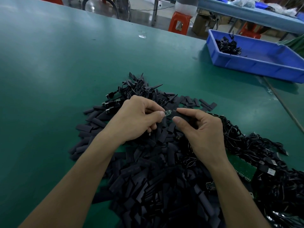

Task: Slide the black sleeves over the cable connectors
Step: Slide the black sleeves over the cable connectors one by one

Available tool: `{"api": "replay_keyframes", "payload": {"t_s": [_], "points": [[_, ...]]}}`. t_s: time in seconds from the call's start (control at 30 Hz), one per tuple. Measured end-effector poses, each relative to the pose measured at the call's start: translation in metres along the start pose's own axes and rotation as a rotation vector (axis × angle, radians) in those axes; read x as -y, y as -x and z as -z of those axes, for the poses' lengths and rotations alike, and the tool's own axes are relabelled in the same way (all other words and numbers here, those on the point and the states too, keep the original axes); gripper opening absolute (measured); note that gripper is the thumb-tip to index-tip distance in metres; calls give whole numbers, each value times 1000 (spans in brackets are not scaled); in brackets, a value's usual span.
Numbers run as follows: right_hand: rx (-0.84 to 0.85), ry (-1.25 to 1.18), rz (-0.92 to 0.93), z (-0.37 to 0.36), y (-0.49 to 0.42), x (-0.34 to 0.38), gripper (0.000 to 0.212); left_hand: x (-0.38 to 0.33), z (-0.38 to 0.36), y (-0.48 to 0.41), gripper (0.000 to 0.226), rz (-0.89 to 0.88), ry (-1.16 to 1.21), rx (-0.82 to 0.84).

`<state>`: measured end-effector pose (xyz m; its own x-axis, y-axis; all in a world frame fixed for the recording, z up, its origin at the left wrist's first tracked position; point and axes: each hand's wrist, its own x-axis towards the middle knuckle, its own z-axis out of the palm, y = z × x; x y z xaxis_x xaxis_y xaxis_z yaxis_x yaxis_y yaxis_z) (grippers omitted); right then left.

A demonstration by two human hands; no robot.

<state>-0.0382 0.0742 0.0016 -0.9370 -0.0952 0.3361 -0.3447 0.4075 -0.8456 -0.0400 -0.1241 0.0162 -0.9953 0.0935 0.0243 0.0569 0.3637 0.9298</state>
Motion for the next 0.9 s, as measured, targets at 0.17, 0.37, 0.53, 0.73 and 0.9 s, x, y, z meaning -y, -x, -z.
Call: {"api": "replay_keyframes", "payload": {"t_s": [0.17, 0.37, 0.53, 0.73, 0.9], "points": [[38, -1, -18, 2, -3, -1, 25, 0, 0, 0, 13, 7, 33, 26], [146, -19, -54, 15, -11, -1, 26, -1, 6, 1, 20, -22, 16, 78], [213, -3, -38, 17, -13, 2, 29, -1, 5, 1, 19, -25, 12, 89], [255, -77, -55, 20, -13, 4, 30, 0, 5, 0, 18, -47, 19, 115], [310, -83, -34, 22, -14, 8, 31, -1, 5, 0, 15, -44, 57, 178]]}}
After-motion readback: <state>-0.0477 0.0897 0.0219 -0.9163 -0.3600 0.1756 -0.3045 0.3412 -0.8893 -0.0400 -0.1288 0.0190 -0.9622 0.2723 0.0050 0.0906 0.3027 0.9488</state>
